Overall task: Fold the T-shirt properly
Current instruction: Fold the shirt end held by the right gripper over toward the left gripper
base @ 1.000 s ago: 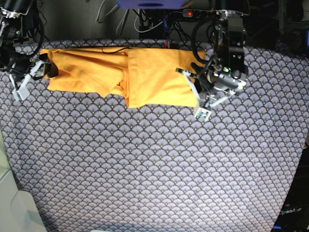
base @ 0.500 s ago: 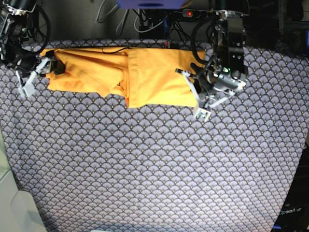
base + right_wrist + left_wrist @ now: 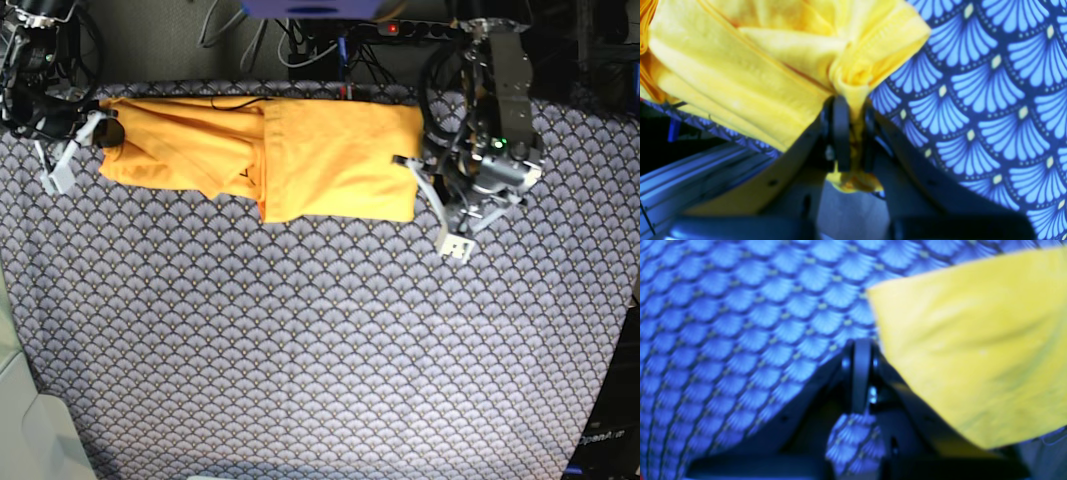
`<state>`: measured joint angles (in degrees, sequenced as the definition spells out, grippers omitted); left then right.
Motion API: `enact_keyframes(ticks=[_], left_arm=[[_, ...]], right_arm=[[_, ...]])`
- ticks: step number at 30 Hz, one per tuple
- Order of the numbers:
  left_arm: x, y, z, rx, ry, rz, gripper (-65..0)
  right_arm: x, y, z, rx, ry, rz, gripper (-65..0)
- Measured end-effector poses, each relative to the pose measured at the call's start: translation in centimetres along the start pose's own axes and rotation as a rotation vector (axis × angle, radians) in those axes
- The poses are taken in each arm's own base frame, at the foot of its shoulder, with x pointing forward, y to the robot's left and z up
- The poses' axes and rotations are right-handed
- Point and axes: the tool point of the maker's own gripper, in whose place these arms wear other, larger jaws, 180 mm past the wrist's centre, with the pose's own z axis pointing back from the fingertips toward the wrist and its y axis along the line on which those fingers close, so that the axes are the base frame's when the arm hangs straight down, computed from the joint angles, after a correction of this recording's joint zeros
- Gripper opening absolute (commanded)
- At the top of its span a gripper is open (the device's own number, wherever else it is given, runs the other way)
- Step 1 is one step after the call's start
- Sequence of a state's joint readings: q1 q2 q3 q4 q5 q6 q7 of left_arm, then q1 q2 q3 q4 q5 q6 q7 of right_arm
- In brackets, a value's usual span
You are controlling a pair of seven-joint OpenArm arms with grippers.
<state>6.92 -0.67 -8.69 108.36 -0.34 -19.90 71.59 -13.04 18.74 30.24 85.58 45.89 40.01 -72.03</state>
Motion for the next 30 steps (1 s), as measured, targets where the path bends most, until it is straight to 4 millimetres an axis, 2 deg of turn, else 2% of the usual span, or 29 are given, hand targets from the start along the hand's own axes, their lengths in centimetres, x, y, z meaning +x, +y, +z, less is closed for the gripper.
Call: enact_keyframes(ticks=[6, 9, 11, 14, 18, 21, 30], left_arm=[[-0.9, 2.6, 0.6, 0.055, 0.028, 0.061, -65.0], [-1.9, 3.0, 0.2, 0.061, 0.054, 0.064, -65.0], [-3.1, 2.5, -0.3, 0.045, 0.092, 0.060, -65.0], [-4.0, 2.0, -1.1, 0.022, 0.130, 0.064, -65.0], [-5.1, 1.4, -2.2, 0.000, 0.173, 0.064, -65.0], [-6.3, 1.8, -2.6, 0.001, 0.212, 0.066, -65.0], [-6.8, 2.3, -2.6, 0.011, 0.222, 0.063, -65.0]], right_arm=[[1.1, 0.9, 0.2, 0.047, -0.037, -0.001, -65.0], [1.8, 1.5, 0.8, 0.034, -0.048, 0.048, -65.0], [2.6, 2.7, 0.9, 0.039, -0.055, 0.109, -65.0], [3.6, 6.2, 0.6, 0.099, -0.082, 0.193, -65.0], [4.3, 8.2, 0.9, 0.105, -0.076, 0.295, -65.0], [4.6, 10.7, 0.5, 0.155, -0.074, 0.366, -65.0], [6.6, 15.5, 1.1, 0.214, -0.157, 0.476, -65.0]])
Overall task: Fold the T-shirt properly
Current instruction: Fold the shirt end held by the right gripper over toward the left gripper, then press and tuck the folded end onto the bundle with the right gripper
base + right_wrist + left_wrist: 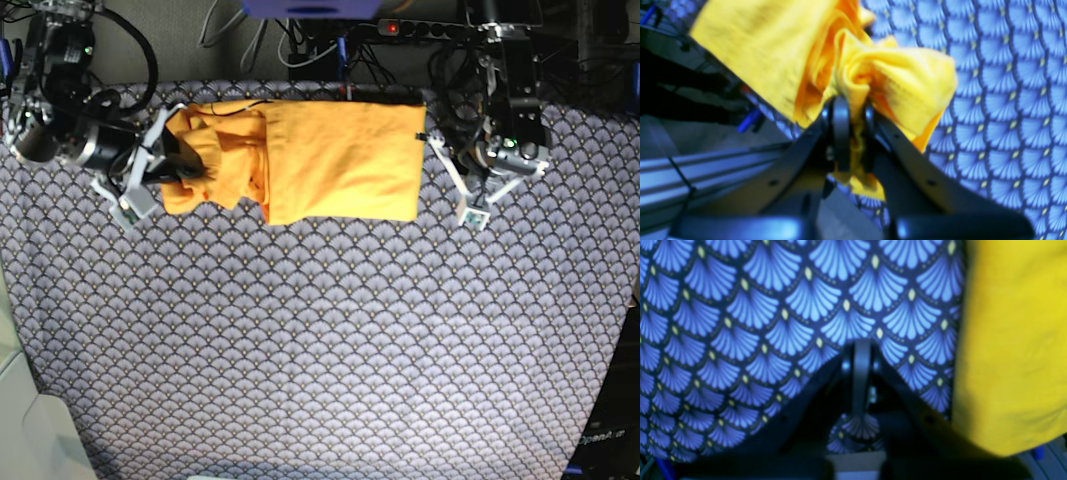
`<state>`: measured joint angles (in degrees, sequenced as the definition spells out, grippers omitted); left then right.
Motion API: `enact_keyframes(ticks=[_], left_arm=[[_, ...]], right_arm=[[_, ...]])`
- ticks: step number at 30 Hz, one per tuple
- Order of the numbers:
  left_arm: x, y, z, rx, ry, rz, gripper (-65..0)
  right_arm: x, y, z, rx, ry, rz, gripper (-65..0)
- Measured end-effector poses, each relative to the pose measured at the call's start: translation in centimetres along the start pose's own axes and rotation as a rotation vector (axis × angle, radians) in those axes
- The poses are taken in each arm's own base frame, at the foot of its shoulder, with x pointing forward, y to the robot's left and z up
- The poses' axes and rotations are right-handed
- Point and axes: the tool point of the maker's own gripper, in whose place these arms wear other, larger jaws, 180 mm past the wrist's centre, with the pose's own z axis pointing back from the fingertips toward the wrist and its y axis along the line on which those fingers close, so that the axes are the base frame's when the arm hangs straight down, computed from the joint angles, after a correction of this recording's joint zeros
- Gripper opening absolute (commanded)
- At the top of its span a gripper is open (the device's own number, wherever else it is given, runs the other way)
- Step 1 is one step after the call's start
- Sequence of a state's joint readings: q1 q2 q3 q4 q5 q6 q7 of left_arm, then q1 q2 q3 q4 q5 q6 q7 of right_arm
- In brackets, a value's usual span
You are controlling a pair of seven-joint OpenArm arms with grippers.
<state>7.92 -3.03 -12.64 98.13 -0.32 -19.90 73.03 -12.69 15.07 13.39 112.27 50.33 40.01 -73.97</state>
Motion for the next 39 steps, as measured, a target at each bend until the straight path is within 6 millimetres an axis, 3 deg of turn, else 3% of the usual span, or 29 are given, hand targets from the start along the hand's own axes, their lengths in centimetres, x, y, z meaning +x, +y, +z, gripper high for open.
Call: enact_keyframes(ticks=[13, 17, 20, 23, 26, 29, 32, 39], left_arm=[[-0.4, 0.2, -0.2, 0.000, 0.004, 0.001, -65.0], [-1.0, 0.6, 0.2, 0.007, -0.002, -0.004, -65.0], [-2.3, 2.6, 0.7, 0.042, 0.011, 0.048, -65.0], [-4.4, 6.5, 1.9, 0.142, 0.053, 0.089, -65.0], [-4.7, 8.8, 2.9, 0.195, 0.046, 0.110, -65.0], [-5.7, 10.3, 3.4, 0.221, 0.045, 0.138, -65.0], [-7.5, 11.3, 3.8, 0.239, 0.083, 0.143, -65.0], [-8.2, 12.5, 4.5, 0.226, 0.092, 0.061, -65.0]], right_arm=[[5.8, 8.8, -5.3, 0.257, -0.054, 0.159, -65.0], [6.4, 12.2, -6.3, 0.353, -0.060, 0.203, -65.0], [7.3, 13.6, -6.6, 0.389, -0.101, 0.214, -65.0], [7.8, 13.9, -6.9, 0.411, -0.123, 0.205, -65.0], [7.6, 13.0, -7.8, 0.407, -0.089, 0.194, -65.0], [8.2, 12.1, -8.5, 0.410, -0.107, 0.168, -65.0], [7.2, 11.6, -9.4, 0.412, -0.077, 0.140, -65.0], [7.9, 14.4, -11.9, 0.526, -0.080, 0.134, -65.0]])
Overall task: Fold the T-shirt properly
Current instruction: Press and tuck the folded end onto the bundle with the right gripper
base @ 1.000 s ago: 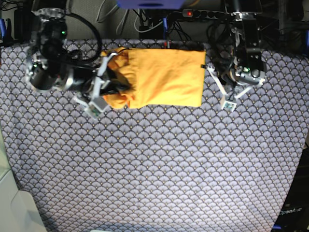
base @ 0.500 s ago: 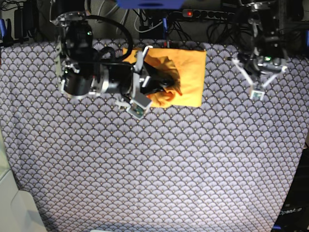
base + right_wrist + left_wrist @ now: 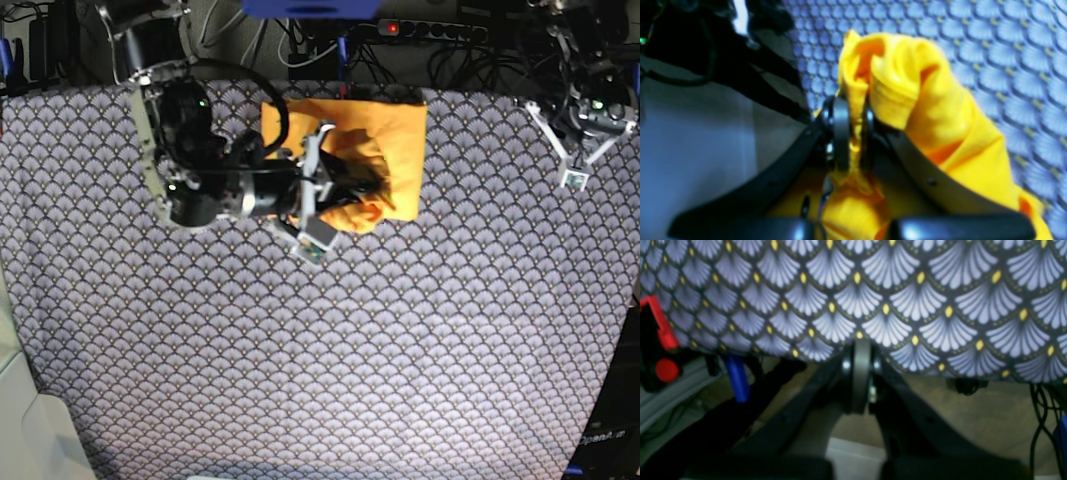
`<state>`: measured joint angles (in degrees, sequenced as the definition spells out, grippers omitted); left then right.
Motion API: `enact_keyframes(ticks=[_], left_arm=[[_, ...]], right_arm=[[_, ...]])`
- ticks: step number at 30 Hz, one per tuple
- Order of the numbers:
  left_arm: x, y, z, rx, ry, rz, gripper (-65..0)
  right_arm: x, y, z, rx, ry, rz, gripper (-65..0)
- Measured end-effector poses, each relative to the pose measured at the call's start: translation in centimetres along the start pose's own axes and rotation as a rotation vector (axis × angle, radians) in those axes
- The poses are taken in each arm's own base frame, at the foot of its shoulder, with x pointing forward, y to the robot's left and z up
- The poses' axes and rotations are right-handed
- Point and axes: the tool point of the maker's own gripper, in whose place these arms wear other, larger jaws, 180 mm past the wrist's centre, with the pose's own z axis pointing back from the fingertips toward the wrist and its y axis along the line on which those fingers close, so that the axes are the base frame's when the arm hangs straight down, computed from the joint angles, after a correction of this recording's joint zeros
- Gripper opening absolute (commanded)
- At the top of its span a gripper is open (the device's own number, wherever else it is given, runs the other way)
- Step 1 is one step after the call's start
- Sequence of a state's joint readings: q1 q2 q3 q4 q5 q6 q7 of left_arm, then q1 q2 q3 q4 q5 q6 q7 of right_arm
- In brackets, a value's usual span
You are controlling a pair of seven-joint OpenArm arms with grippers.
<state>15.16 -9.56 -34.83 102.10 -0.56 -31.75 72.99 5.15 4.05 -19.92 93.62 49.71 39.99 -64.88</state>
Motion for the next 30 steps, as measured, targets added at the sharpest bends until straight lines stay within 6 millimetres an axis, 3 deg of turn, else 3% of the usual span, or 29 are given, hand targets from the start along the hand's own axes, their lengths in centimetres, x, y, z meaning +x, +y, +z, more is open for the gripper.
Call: enact_keyframes(ticks=[4, 8, 15, 17, 26, 30], left_arm=[[-0.3, 0.2, 0.0, 0.003, 0.007, 0.003, -65.0], [-0.2, 0.2, 0.0, 0.003, 0.006, 0.002, -65.0], [-0.2, 0.1, 0.0, 0.001, 0.006, 0.002, -65.0], [-0.1, 0.0, 0.0, 0.000, 0.003, 0.003, -65.0], [-0.1, -0.1, 0.0, -0.002, 0.003, 0.001, -65.0], [-0.1, -0.1, -0.1, -0.003, 0.004, 0.000, -65.0]], right_arm=[[-1.6, 0.4, -1.6, 0.045, 0.053, -0.030, -65.0], [-0.3, 0.2, -2.1, 0.055, 0.023, -0.010, -65.0], [-0.6, 0.1, -2.1, 0.054, 0.032, -0.011, -64.9], [-0.6, 0.1, -2.0, 0.052, 0.032, -0.010, -61.0], [-0.6, 0.3, -2.1, 0.059, 0.037, -0.006, -28.5], [0.7, 1.1, -1.5, 0.053, 0.017, 0.057, -25.5]])
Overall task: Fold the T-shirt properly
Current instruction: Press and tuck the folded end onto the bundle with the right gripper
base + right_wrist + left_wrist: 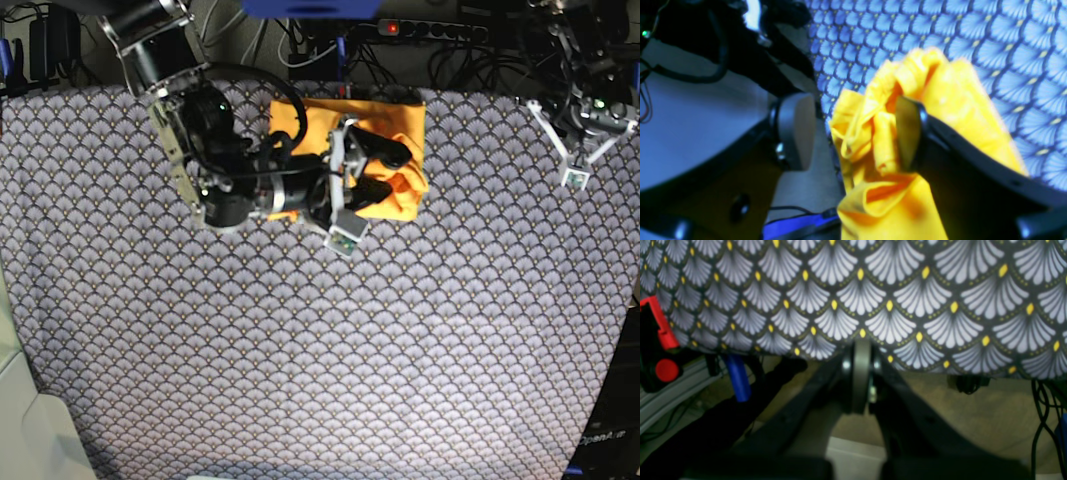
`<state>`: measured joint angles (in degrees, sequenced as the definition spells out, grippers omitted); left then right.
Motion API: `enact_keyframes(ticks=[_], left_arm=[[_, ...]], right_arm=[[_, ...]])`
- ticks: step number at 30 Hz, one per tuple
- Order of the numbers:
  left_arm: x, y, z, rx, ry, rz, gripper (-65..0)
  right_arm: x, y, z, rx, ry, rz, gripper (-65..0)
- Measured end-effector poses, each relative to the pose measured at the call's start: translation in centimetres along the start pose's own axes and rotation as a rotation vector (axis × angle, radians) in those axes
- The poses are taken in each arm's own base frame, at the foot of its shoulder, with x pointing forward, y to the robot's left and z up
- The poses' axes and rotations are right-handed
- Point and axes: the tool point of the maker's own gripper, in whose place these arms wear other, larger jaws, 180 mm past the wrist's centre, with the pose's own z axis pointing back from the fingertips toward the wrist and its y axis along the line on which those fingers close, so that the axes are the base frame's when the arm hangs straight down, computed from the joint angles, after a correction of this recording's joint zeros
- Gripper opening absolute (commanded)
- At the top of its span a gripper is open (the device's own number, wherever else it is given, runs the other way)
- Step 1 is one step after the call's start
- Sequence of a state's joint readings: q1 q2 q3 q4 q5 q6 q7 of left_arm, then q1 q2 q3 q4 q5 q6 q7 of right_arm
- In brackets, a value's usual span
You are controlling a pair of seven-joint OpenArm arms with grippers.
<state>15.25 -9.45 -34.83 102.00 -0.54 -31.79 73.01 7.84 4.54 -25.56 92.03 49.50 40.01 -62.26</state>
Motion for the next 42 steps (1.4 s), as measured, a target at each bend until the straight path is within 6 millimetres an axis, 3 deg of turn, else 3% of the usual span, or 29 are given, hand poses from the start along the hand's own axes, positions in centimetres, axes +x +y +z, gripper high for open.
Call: enact_keyframes(ticks=[3, 5, 10, 13, 18, 23, 30, 36, 39, 42], left_arm=[[-0.2, 0.0, -0.1, 0.000, 0.005, -0.001, -65.0], [-0.5, 0.1, -0.3, -0.002, 0.015, 0.001, -65.0], [-0.7, 0.6, -0.4, 0.005, 0.024, -0.006, -65.0], [-0.7, 0.6, -0.4, 0.004, 0.024, -0.006, -65.0], [-0.6, 0.4, -0.4, 0.001, 0.022, -0.007, -65.0], [-0.4, 0.4, -0.4, 0.001, 0.019, -0.006, -65.0], [-0.7, 0.4, -0.4, 0.001, 0.024, -0.006, -65.0], [-1.4, 0.4, -0.4, 0.002, 0.039, -0.010, -65.0], [-1.1, 0.4, -0.3, 0.003, 0.029, -0.010, -65.0], [-1.1, 0.5, -0.3, 0.006, 0.029, -0.012, -65.0]], right_arm=[[2.3, 1.1, 1.4, -0.009, -0.056, 0.088, -25.5], [2.7, 1.3, 2.4, -0.029, -0.065, 0.124, -25.6], [0.3, -0.9, 4.9, -0.119, -0.054, 0.056, -28.6], [-1.7, -2.2, 6.5, -0.178, -0.037, -0.004, -40.3], [-2.1, -2.9, 7.5, -0.209, -0.050, -0.029, -64.2], [-2.9, -2.5, 7.0, -0.190, -0.048, -0.059, -65.0], [-6.1, -4.4, 5.6, -0.178, -0.047, -0.198, -64.8], [-5.5, -2.1, 2.7, -0.081, -0.031, -0.159, -64.8], [-6.3, 0.0, 1.0, -0.014, 0.019, -0.139, -64.8], [-6.4, 0.7, 0.2, 0.001, 0.030, -0.126, -64.7]])
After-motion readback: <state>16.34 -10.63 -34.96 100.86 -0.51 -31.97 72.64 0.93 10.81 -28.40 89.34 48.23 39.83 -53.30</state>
